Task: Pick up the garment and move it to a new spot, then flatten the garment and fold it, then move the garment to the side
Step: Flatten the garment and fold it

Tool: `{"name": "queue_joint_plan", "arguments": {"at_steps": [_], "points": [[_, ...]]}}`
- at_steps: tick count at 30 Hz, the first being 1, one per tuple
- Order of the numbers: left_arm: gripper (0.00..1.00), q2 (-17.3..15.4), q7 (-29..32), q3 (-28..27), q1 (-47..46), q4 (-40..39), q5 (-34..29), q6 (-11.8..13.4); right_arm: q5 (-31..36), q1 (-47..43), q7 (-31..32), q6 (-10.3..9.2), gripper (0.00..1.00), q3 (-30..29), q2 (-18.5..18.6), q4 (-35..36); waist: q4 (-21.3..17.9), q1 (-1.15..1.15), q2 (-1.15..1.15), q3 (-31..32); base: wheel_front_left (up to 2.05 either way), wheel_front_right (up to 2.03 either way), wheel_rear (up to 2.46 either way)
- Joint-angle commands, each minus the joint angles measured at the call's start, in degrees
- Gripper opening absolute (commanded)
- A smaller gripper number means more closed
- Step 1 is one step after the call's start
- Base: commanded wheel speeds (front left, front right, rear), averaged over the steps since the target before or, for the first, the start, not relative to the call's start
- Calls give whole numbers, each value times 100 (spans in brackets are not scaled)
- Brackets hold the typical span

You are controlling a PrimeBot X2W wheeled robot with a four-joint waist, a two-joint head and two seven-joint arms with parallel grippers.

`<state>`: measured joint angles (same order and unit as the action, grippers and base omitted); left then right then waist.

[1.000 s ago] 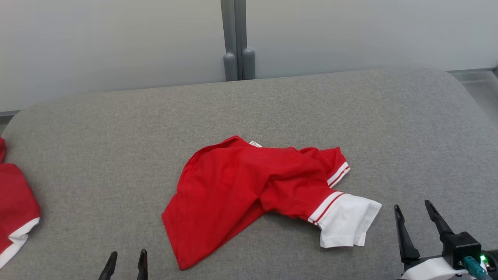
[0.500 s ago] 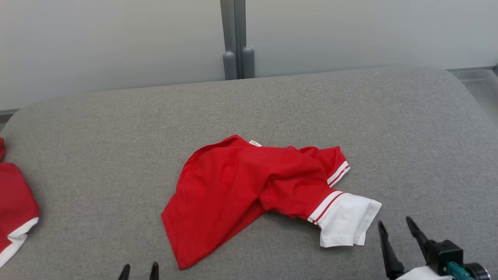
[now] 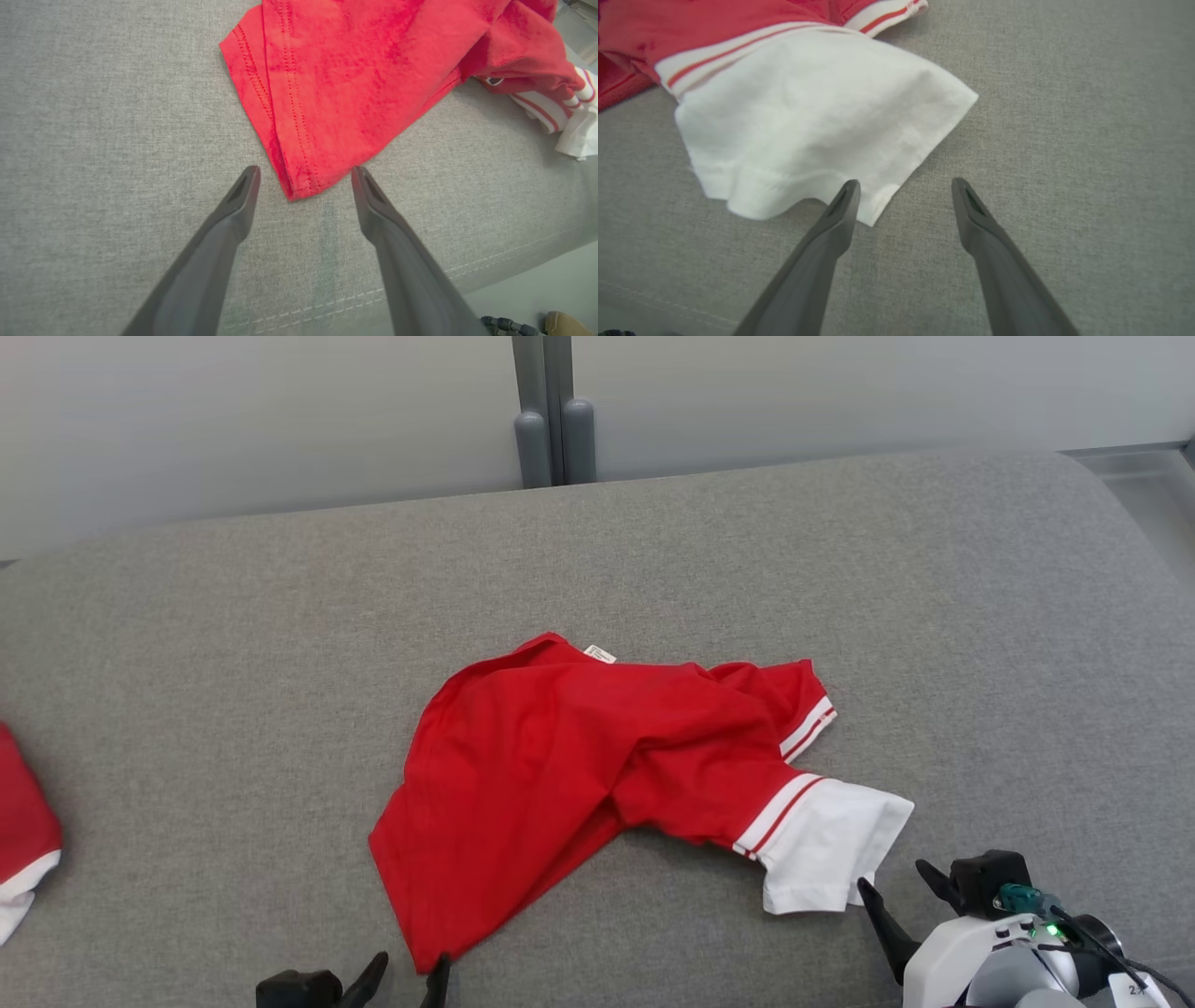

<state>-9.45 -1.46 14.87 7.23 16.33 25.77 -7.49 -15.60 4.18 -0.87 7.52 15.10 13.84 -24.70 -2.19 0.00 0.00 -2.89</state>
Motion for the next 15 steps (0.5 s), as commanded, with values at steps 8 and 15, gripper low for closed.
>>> {"name": "queue_joint_plan", "arguments": {"at_steps": [8, 15], "points": [[100, 83, -33, 110, -498, 274, 39, 17, -356, 480, -10, -6, 100, 539, 50, -423, 23, 0, 0, -261, 0, 0, 0], [100, 89, 15, 245, -631, 422, 80, 12, -624, 701, -28, -6, 100, 917, 124, -661, 35, 0, 0, -315, 0, 0, 0]]}}
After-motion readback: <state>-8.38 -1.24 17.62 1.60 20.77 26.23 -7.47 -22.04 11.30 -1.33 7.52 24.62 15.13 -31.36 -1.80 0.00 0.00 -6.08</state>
